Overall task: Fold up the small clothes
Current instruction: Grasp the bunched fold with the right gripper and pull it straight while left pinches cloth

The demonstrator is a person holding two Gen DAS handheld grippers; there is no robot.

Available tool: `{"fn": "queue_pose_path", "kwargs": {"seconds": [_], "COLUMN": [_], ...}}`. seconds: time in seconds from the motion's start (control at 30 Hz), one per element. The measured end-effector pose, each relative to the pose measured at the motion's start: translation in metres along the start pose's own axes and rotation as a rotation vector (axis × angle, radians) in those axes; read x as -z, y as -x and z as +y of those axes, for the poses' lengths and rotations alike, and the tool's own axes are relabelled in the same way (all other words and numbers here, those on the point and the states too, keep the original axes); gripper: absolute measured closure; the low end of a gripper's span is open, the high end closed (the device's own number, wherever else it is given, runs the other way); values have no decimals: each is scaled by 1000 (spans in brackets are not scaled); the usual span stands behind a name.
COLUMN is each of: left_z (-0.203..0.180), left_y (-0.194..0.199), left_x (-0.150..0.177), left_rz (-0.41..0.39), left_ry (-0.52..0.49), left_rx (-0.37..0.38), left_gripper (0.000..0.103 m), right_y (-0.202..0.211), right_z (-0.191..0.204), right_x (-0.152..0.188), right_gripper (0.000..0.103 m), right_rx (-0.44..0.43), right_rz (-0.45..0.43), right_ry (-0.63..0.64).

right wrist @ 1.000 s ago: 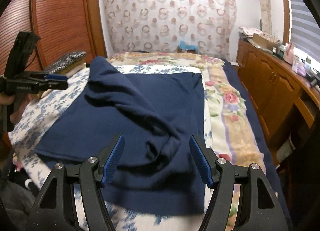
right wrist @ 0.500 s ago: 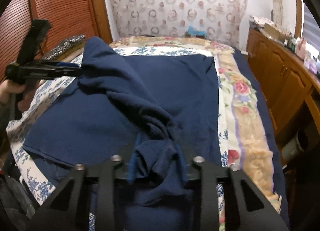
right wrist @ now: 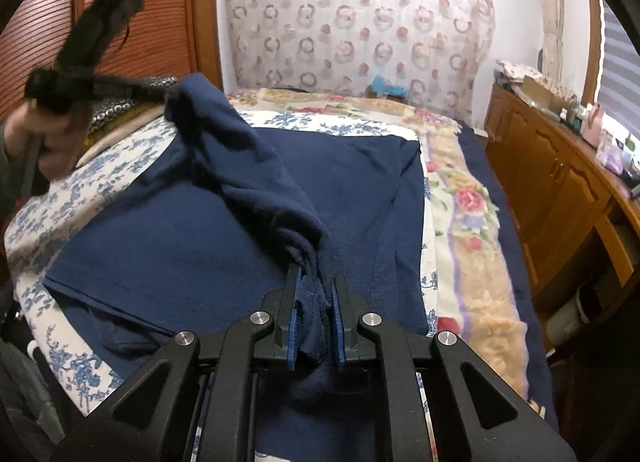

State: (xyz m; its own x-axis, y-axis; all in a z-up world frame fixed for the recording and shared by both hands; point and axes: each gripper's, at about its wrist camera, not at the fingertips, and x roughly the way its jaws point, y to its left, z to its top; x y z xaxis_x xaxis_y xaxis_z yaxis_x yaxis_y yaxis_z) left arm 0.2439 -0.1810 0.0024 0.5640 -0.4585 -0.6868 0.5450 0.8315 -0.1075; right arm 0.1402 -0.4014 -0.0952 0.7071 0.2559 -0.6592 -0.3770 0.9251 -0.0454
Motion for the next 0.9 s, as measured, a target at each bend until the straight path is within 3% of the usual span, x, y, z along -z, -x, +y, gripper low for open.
{"fn": "queue_pose_path", "kwargs": {"seconds": [0.13,0.27,0.4,0.5,0.53,0.63,0.8,0.9], "left_z": [-7,-6,-5,-8,-9,-15,-32,-45], "left_y": [-9,-33,-57,-73,-77,-85,-87,-90], "left_x": [-36,-53,-59,-62,-64,-72,-88,-94], "left_rz": [-13,14,43,63,69,71,56,56], "left_ry": [-30,-26,-20,-14,-11,-20,-44,-87], "left_rx": [-7,-6,18,40,50,87,194,223], "left_gripper": [97,97,97,97,96,96,91,72], "right_y": [3,4,-9,-25,-29,-29,6,27], "right_z": [-2,-7,-12,-15,-15,-18,-30,-36], "right_x": [1,-7,-20,-25,-26,-24,-26,-26], "right_gripper": [84,58,54,54,55,99,101,101], "right_rx": [17,25,18,-36,-63,-132,-171,-137], "right_rz": [-18,-65,-62,-27,-10,13,-35,-41], "right_ry": [-2,7,6,16,16,17,-111,-166]}}
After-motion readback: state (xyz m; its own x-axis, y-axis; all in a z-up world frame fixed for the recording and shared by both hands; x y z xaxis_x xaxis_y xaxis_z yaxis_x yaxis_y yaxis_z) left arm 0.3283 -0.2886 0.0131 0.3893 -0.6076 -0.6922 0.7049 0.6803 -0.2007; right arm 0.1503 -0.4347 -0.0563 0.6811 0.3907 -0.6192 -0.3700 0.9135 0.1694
